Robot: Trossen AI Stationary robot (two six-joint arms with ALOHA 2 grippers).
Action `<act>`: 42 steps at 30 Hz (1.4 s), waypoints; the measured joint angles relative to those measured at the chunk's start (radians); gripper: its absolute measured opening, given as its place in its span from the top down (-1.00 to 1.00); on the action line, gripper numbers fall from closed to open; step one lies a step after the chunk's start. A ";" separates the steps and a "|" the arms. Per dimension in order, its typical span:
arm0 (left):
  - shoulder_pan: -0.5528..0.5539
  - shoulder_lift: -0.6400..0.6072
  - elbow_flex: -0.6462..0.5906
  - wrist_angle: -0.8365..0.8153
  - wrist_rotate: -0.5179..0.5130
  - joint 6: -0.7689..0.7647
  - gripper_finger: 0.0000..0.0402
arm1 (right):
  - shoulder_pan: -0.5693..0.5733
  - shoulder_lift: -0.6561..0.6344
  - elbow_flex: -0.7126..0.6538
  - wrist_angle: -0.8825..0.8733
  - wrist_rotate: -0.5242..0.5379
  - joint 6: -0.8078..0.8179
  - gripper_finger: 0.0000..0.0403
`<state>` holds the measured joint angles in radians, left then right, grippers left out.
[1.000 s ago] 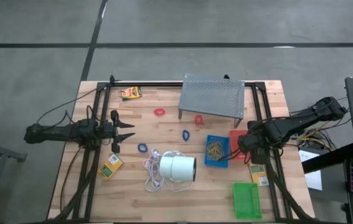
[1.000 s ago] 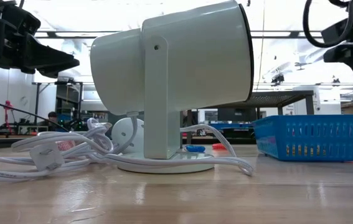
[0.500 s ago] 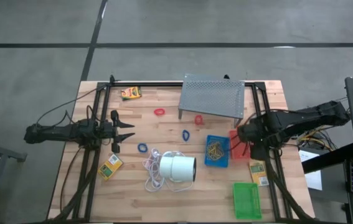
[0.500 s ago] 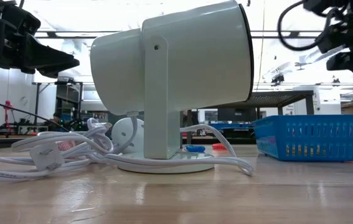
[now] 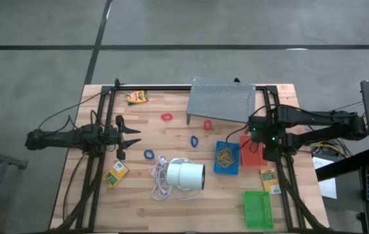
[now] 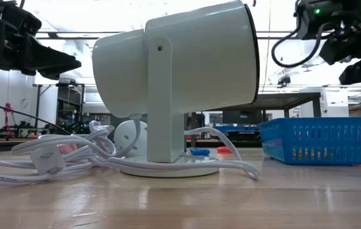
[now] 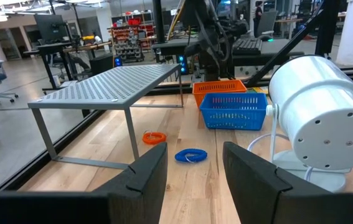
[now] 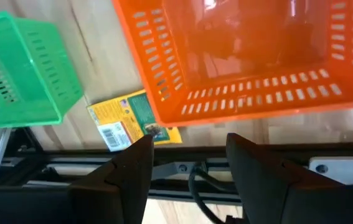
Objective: Pick & Place Office Desk Supplies
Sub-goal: Put the yellow box of crayons into the orange bin
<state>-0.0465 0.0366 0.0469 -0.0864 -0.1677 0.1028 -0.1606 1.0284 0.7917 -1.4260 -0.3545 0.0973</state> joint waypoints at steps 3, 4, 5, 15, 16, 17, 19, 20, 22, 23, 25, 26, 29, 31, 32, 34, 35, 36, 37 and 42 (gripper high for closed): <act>0.000 0.000 0.000 0.000 0.000 0.000 0.21 | 0.000 0.004 0.000 -0.002 -0.009 0.003 0.01; 0.000 0.000 0.000 0.000 0.000 0.000 0.21 | 0.000 0.004 0.000 0.000 -0.016 0.010 0.01; 0.000 0.000 0.000 0.000 0.000 0.000 0.21 | 0.001 0.007 0.000 -0.002 -0.022 0.018 0.01; 0.000 0.000 0.000 0.000 0.000 0.000 0.21 | 0.017 0.007 0.032 0.168 0.138 0.127 0.01; 0.000 0.000 0.000 0.000 0.000 0.000 0.21 | 0.025 0.007 0.041 0.173 0.164 0.152 0.01; 0.000 0.000 0.000 0.000 0.000 0.000 0.21 | 0.037 0.007 0.051 0.176 0.189 0.186 0.01; 0.000 0.000 0.000 0.000 0.000 0.000 0.21 | 0.074 0.008 0.066 0.184 0.247 0.274 0.01; 0.000 0.000 0.000 0.000 0.000 0.000 0.21 | 0.101 0.009 0.071 0.189 0.282 0.325 0.01; 0.000 0.000 0.000 0.000 0.000 0.000 0.21 | 0.165 0.009 0.073 0.208 0.346 0.450 0.01; 0.000 0.000 0.000 0.000 0.000 0.000 0.21 | 0.201 0.009 0.074 0.215 0.383 0.528 0.01; 0.000 0.000 0.000 0.000 0.000 0.000 0.21 | 0.276 0.013 0.074 0.216 0.443 0.728 0.01; 0.000 0.000 0.000 0.000 0.000 0.000 0.21 | 0.314 0.018 0.074 0.214 0.468 0.844 0.01; 0.000 0.000 0.000 0.000 0.000 0.000 0.21 | 0.429 0.043 0.074 0.215 0.488 1.169 0.03; 0.000 0.000 0.000 0.000 0.000 0.000 0.21 | 0.504 0.078 0.086 0.203 0.488 1.289 0.06; 0.000 0.000 0.000 0.000 0.000 0.000 0.21 | 0.539 0.098 0.096 0.198 0.488 1.332 0.06; 0.000 0.000 0.000 0.000 0.000 0.000 0.21 | 0.594 0.142 0.128 0.181 0.499 1.430 0.07; 0.000 0.000 0.000 0.000 0.000 0.000 0.21 | 0.619 0.167 0.149 0.163 0.509 1.485 0.07; 0.000 0.000 0.000 0.000 0.000 0.000 0.21 | 0.642 0.196 0.172 0.142 0.512 1.536 0.07; 0.000 0.000 0.000 0.000 0.000 0.000 0.21 | 0.661 0.226 0.198 0.119 0.512 1.584 0.07; 0.000 0.000 0.000 0.000 0.000 0.000 0.21 | 0.715 0.391 0.363 -0.033 0.426 1.829 0.07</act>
<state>-0.0465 0.0368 0.0469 -0.0862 -0.1673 0.1028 0.5541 1.4195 1.1547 -1.4588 0.0719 1.9268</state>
